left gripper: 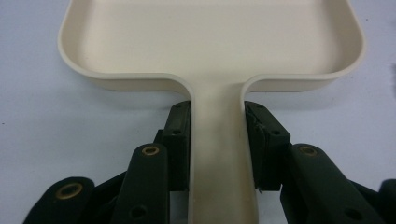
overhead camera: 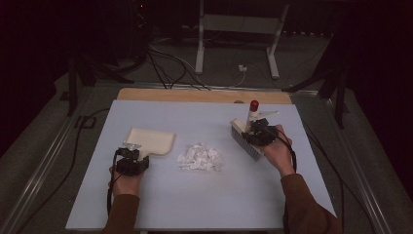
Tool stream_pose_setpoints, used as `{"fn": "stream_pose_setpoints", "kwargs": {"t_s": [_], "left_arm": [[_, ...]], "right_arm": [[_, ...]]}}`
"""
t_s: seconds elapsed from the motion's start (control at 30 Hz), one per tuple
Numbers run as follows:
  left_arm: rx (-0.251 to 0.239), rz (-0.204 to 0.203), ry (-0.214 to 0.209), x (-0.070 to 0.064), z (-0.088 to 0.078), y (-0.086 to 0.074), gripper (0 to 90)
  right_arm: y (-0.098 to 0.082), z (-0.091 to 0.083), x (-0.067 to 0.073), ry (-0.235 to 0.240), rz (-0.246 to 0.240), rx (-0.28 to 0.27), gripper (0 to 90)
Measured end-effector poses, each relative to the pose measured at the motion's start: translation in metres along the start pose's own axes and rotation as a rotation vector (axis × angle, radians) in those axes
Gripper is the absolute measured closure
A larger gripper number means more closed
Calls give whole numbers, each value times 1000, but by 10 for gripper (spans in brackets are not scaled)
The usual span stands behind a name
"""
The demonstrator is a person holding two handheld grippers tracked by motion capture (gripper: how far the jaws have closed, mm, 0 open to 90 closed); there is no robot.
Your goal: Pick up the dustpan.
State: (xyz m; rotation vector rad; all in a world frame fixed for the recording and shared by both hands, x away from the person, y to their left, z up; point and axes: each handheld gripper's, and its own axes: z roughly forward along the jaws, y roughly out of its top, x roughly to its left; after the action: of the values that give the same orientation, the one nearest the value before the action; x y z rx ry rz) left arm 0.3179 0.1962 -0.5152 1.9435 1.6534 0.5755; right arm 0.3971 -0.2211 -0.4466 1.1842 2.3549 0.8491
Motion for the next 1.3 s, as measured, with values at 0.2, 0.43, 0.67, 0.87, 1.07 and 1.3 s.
{"fn": "stream_pose_setpoints", "kwargs": {"t_s": [0.2,0.43,0.67,0.87,1.07,1.3], "left_arm": [[18,1,-9,2,-1,4,666],[15,9,-52,9,-10,6,669],[21,33,-94,16,-21,6,670],[35,86,-122,19,-30,4,670],[22,155,-175,24,-40,3,669],[5,234,-249,30,-51,3,669]], "right_arm": [[0,0,1,3,-4,1,672],[-2,-2,-2,2,2,0,672],[-2,-3,-2,5,0,2,672],[-3,-3,-3,5,-1,2,672],[-3,-3,-2,7,-1,3,672],[-3,-3,-1,9,-2,2,672]]}}
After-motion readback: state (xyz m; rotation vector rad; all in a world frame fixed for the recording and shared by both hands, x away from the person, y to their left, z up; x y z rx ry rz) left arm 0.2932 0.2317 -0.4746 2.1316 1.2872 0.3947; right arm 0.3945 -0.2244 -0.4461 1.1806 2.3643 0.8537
